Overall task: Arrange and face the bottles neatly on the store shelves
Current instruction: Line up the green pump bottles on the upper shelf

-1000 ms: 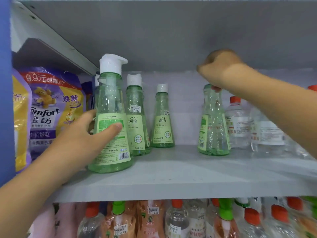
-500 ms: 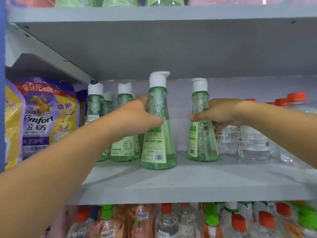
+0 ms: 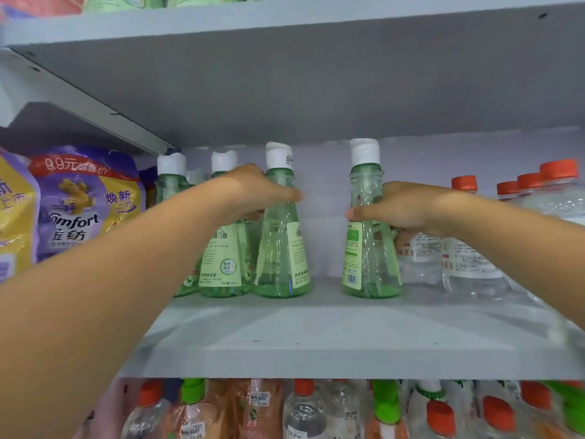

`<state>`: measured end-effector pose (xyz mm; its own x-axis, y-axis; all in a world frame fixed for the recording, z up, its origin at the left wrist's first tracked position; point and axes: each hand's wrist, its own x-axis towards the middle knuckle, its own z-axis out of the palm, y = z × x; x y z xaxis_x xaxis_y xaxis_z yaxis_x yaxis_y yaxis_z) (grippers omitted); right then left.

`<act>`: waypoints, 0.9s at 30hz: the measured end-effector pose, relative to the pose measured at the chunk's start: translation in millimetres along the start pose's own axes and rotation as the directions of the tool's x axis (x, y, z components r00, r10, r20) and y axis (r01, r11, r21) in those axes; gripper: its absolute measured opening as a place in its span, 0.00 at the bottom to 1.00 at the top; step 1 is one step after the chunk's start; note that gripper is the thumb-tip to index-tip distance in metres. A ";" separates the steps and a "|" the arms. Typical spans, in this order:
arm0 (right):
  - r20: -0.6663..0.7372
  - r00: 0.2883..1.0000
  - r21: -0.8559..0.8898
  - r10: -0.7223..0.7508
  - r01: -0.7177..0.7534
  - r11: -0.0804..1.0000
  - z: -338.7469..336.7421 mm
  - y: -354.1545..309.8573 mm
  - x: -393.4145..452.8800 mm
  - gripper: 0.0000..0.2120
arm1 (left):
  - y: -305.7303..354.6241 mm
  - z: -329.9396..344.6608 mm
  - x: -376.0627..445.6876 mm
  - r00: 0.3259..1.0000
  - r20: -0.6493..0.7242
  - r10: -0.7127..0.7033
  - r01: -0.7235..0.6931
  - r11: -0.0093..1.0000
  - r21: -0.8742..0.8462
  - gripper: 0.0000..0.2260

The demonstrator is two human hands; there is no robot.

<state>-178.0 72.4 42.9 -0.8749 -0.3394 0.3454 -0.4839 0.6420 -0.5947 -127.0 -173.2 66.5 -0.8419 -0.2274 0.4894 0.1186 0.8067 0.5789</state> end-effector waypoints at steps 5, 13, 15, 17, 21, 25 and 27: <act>-0.002 1.000 -0.017 -0.008 0.008 1.000 -0.4 2.0 3.1 0.16 | 6.7 14.3 3.3 0.987 -0.140 0.082 -0.068 0.992 0.105 0.22; -0.009 1.000 -0.021 -0.004 0.004 1.000 0.6 3.0 4.3 0.16 | -11.9 -6.4 14.3 0.973 0.213 0.086 -0.020 0.955 -0.296 0.17; -0.008 1.000 -0.015 -0.003 0.003 1.000 0.8 3.0 3.7 0.16 | -6.1 -1.1 8.7 0.980 0.181 0.080 -0.040 0.976 -0.216 0.20; -0.002 1.000 -0.014 -0.005 0.005 1.000 1.3 1.9 2.9 0.16 | -1.7 5.5 2.2 0.991 0.110 0.071 -0.056 0.989 -0.136 0.26; 0.008 1.000 0.002 0.005 -0.005 1.000 1.0 1.5 2.2 0.16 | -2.0 12.0 0.1 0.998 0.017 0.065 -0.063 0.991 -0.115 0.28; 0.025 1.000 0.002 0.008 -0.008 1.000 -0.6 1.5 2.0 0.17 | -2.6 12.9 0.8 0.998 0.007 0.067 -0.066 0.992 -0.105 0.30; 0.026 1.000 -0.003 0.009 -0.009 1.000 -0.2 1.1 2.2 0.16 | -7.8 12.8 4.2 0.996 0.010 0.086 -0.084 0.992 -0.090 0.30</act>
<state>-180.5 72.5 43.2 -0.8794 -0.3516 0.3209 -0.4760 0.6470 -0.5956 -138.2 -173.4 55.7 -0.8339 -0.1520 0.5306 0.2362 0.7705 0.5920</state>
